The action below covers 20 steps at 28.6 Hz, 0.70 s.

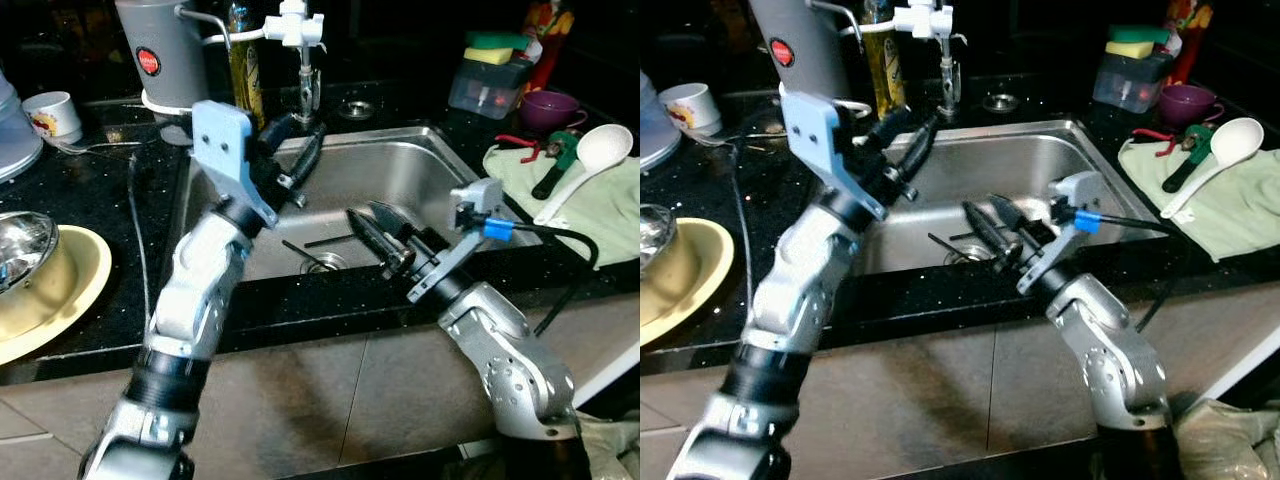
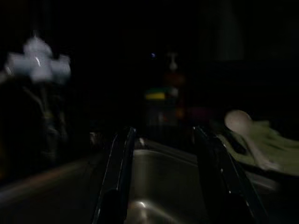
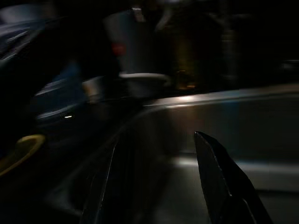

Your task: Kitchen organization

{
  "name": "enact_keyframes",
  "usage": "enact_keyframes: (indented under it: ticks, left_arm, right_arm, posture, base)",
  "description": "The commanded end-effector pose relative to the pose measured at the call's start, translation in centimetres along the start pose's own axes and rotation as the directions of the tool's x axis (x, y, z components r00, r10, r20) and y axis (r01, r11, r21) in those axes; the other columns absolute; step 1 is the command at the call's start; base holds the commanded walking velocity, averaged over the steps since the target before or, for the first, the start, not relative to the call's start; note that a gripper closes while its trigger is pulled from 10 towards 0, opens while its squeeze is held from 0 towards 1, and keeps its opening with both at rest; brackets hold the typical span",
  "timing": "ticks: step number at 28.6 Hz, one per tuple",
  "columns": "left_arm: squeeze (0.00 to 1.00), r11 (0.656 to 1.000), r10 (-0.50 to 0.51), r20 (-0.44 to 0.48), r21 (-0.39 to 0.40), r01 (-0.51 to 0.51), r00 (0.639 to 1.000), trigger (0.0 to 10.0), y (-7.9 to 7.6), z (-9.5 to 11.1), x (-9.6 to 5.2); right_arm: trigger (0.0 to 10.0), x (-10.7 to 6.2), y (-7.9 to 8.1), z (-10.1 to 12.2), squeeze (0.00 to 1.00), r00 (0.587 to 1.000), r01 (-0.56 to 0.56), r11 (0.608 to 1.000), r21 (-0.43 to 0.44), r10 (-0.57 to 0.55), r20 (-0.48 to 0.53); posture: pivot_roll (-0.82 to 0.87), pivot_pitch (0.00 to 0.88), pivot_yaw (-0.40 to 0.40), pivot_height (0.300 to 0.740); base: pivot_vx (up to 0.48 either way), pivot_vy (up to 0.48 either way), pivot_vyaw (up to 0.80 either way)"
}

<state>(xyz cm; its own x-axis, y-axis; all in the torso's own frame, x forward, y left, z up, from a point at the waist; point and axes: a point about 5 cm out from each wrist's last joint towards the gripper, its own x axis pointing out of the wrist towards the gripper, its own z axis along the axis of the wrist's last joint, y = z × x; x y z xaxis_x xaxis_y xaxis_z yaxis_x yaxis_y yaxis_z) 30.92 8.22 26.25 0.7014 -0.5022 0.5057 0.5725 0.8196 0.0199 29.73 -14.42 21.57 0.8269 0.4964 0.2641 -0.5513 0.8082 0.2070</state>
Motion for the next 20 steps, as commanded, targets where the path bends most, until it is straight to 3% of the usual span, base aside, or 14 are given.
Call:
enact_keyframes:
  ticks: [1, 5, 8, 11, 15, 19, 20]
  left_arm:
    - [0.00, 0.999, -0.018, -0.031, -0.038, 0.017, 0.999, 10.0, -1.1, -0.2, -0.6]
    - [0.00, 0.997, -0.031, -0.068, -0.074, 0.026, 0.997, 10.0, -2.1, -0.9, -1.8]
    - [0.00, 0.993, -0.033, -0.136, -0.120, 0.016, 0.990, 10.0, -3.5, -2.2, -3.8]
    - [0.00, 0.992, -0.029, -0.152, -0.127, 0.010, 0.988, 10.0, -3.7, -2.4, -4.2]
    - [0.00, 0.993, 0.041, -0.217, -0.095, -0.063, 0.975, 10.0, -3.5, -3.1, -5.5]
    - [0.00, 0.991, 0.106, -0.219, -0.061, -0.122, 0.970, 10.0, -2.7, -2.9, -5.6]
    - [0.00, 0.988, 0.144, -0.214, -0.023, -0.152, 0.966, 10.0, -2.2, -2.6, -5.6]
  right_arm:
    - [10.0, 0.1, -0.7, 0.1, 0.00, 0.999, 0.043, 0.999, -0.011, -0.043, 0.015]
    - [10.0, 0.1, -1.3, 0.2, 0.00, 0.997, 0.067, 0.998, -0.011, -0.067, 0.026]
    - [10.0, 0.3, -1.8, 0.4, 0.00, 0.995, 0.086, 0.996, -0.011, -0.085, 0.045]
    - [10.0, 0.3, -1.8, 0.4, 0.00, 0.995, 0.089, 0.996, -0.012, -0.088, 0.048]
    - [10.0, 0.5, -2.1, 0.1, 0.00, 0.993, 0.106, 0.994, -0.013, -0.105, 0.051]
    - [10.0, 0.5, -2.2, 0.1, 0.00, 0.992, 0.112, 0.993, -0.024, -0.111, 0.054]
    - [10.0, 0.4, -2.4, -0.1, 0.00, 0.992, 0.114, 0.993, -0.027, -0.112, 0.052]
  posture:
    - [-0.02, 0.057, 0.002, 0.740]
    - [-0.01, 0.059, 0.001, 0.740]
    - [-0.01, 0.062, -0.003, 0.740]
    - [-0.01, 0.062, -0.003, 0.740]
    - [0.00, 0.067, -0.010, 0.740]
    - [0.00, 0.068, -0.011, 0.740]
    - [0.00, 0.069, -0.012, 0.740]
  base:
    - [0.000, 0.000, 0.00]
    - [0.000, 0.000, 0.00]
    - [0.000, 0.000, 0.00]
    - [0.000, 0.000, 0.00]
    - [0.000, 0.000, 0.00]
    - [0.000, 0.000, 0.00]
    - [0.000, 0.000, 0.58]
